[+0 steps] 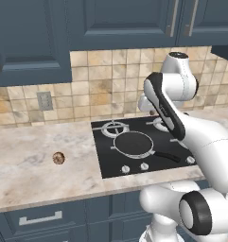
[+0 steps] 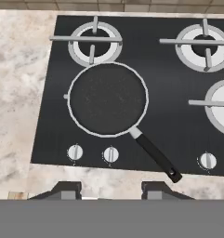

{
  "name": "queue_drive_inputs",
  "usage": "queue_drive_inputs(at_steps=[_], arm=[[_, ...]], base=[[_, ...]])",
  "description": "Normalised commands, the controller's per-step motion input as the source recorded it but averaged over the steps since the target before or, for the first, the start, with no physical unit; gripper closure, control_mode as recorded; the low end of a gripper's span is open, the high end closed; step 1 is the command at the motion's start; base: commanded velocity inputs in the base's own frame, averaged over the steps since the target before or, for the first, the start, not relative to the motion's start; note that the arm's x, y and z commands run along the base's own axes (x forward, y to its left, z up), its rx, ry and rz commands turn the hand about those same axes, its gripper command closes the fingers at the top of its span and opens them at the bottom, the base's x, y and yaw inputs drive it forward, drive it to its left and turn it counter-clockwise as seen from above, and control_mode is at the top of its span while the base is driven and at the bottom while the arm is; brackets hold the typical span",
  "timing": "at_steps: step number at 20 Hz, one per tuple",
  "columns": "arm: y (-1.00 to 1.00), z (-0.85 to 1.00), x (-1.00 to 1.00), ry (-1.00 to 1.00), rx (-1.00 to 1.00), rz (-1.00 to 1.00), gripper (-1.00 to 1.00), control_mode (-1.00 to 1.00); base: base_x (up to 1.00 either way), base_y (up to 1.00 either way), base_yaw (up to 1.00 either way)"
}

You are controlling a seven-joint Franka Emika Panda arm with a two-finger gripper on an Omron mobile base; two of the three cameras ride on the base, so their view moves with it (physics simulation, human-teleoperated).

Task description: Put the mushroom and sweet potato in the pan. Then turn on the front left burner and set the heat to medium.

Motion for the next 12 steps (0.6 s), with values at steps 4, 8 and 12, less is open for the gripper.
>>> queue_drive_inputs(at_steps=[4, 8, 12], arm=[[0.00, 0.00, 0.04, -0.03, 0.00, -0.01, -1.00, -1.00], [-0.04, -0.10, -0.04, -0.01, 0.00, -0.08, -1.00, -1.00], [-0.25, -0.08, -0.24, 0.00, 0.00, -0.05, -1.00, -1.00]], base=[[0.00, 0.00, 0.00], [0.00, 0.00, 0.00], [0.00, 0.00, 0.00]])
